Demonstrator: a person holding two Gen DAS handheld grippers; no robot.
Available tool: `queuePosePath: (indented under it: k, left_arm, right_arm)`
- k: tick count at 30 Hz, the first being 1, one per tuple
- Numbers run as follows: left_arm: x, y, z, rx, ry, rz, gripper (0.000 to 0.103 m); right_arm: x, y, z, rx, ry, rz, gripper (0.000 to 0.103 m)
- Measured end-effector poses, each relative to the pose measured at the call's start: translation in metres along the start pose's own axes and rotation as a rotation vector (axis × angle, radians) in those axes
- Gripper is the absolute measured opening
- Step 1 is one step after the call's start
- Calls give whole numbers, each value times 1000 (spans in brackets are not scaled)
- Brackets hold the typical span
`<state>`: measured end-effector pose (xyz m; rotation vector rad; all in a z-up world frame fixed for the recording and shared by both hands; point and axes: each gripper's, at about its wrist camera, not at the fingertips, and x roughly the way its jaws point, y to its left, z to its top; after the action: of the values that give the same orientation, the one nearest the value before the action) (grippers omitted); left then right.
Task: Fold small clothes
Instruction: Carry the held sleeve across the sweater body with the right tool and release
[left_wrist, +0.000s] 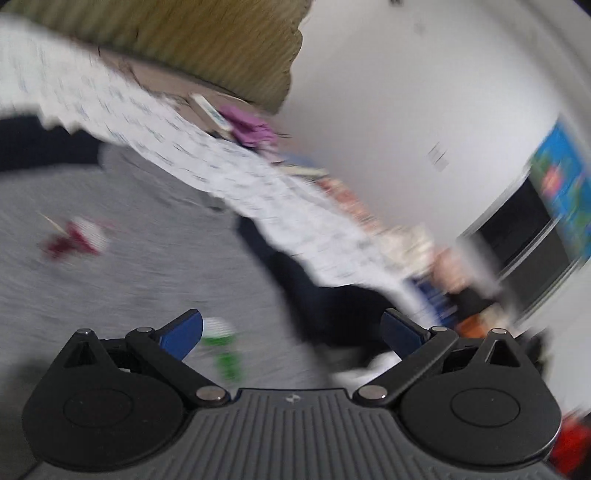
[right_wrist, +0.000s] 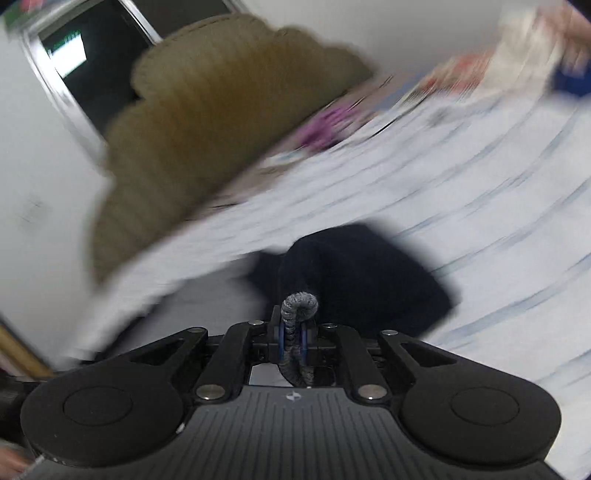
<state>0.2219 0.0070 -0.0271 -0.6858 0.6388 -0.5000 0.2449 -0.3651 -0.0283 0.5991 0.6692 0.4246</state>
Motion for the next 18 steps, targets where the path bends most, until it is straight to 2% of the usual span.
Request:
queuePosePath:
  k: [2, 3, 4, 6, 9, 11, 13, 14, 16, 18]
  left_arm:
    - [16, 13, 4, -110, 9, -33, 103]
    - [24, 19, 5, -147, 15, -31, 103]
    - [31, 22, 6, -160, 26, -18, 103]
    - [36, 21, 8, -140, 51, 15, 103]
    - [38, 22, 8, -120, 70, 20, 103]
    - [42, 32, 9, -175, 81, 23, 103]
    - [46, 44, 5, -277, 107, -13, 103]
    - [52, 47, 4, -319, 118, -53, 103]
    - [66, 46, 2, -365, 148, -112, 103]
    - [81, 43, 2, -366, 167, -86, 103]
  right_arm:
    - [34, 15, -12, 53, 41, 58, 14]
    - [51, 19, -18, 80, 57, 61, 21]
    - [65, 21, -21, 112, 80, 44, 40]
    - [75, 15, -22, 238, 113, 64, 60]
    - [47, 2, -30, 345, -5, 173, 67]
    - [25, -6, -36, 354, -68, 173, 67]
    - [12, -15, -44, 391, -79, 177, 66]
    - [8, -22, -46, 414, -79, 183, 66]
    - [0, -29, -54, 440, -84, 190, 66]
    - [-5, -35, -59, 457, -83, 198, 66]
